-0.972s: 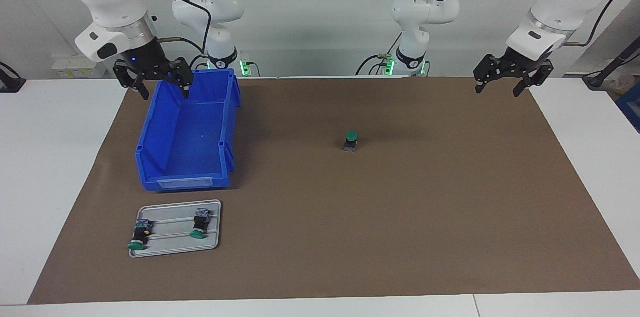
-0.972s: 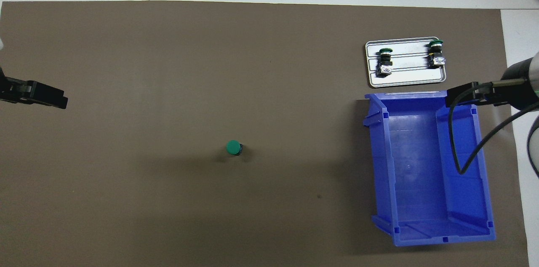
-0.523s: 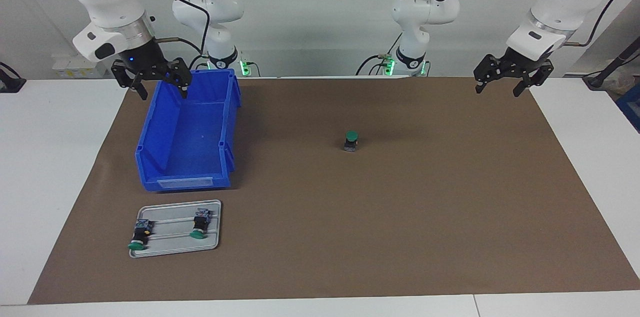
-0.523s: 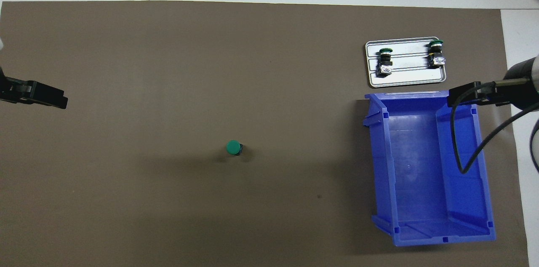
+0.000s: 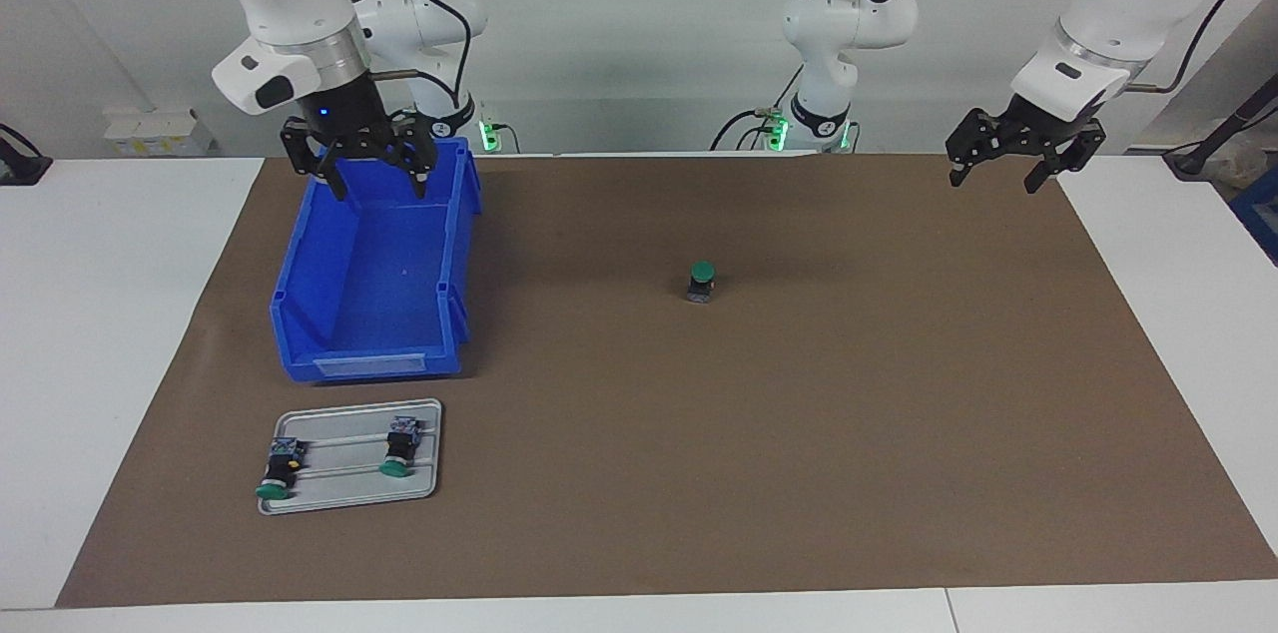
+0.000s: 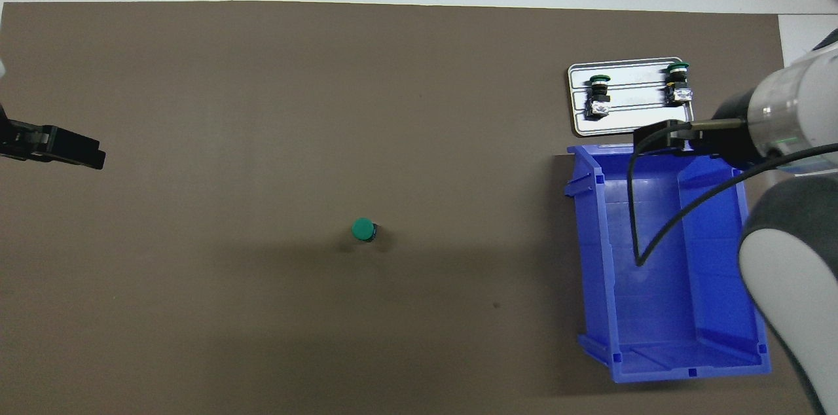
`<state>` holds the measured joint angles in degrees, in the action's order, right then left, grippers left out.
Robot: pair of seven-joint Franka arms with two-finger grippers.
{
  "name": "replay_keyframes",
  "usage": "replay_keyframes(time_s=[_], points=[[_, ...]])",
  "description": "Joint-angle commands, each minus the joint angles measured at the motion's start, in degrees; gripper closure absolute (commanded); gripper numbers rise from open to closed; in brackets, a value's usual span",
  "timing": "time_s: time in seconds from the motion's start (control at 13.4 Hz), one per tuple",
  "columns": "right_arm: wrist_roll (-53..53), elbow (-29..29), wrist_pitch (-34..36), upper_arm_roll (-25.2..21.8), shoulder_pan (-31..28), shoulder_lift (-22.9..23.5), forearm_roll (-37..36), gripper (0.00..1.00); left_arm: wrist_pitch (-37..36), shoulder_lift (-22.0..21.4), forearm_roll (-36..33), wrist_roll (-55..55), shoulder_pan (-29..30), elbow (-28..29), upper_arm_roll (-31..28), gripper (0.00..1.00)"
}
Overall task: Place and press button with both arms
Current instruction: 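Move the right gripper over the green-capped part at the table center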
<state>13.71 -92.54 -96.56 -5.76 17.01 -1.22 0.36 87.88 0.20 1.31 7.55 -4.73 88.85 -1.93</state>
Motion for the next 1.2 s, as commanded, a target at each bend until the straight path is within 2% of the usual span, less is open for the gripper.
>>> replay_keyframes(time_s=[0.0, 0.07, 0.15, 0.3, 0.52, 0.75, 1.12], points=[[7.1, 0.16, -2.92, -0.04, 4.16, 0.96, 0.61, 0.04, -0.26, -1.52, 0.1, -0.52, 0.86, 1.59, 0.62, 0.0], [9.47, 1.99, -2.41, 0.05, 5.83, 2.0, 0.61, 0.05, -0.26, -1.52, 0.1, -0.52, 0.86, 1.59, 0.53, 0.0], [12.89, 5.58, -1.36, 0.05, 8.19, 5.32, 0.17, 0.07, -0.26, -1.52, 0.1, -0.52, 0.86, 1.59, 0.53, 0.0], [22.37, 13.67, 0.75, 0.05, 13.73, 13.84, -0.36, 0.08, -0.26, -1.52, 0.1, -0.52, 0.86, 1.59, 0.61, 0.0], [34.24, 24.47, -1.25, 0.05, 19.1, 25.88, -0.45, 0.12, -0.26, -1.52, 0.1, -0.52, 0.86, 1.59, 0.53, 0.0], [43.92, 25.92, -8.62, 0.05, 23.32, 31.97, -0.53, 0.16, -0.26, -1.52, 0.1, -0.52, 0.86, 1.59, 0.53, 0.0], [57.72, 26.09, -12.76, 0.05, 29.22, 40.15, -3.69, 0.21, -0.26, -1.52, 0.1, -0.52, 0.86, 1.59, 0.61, 0.0]])
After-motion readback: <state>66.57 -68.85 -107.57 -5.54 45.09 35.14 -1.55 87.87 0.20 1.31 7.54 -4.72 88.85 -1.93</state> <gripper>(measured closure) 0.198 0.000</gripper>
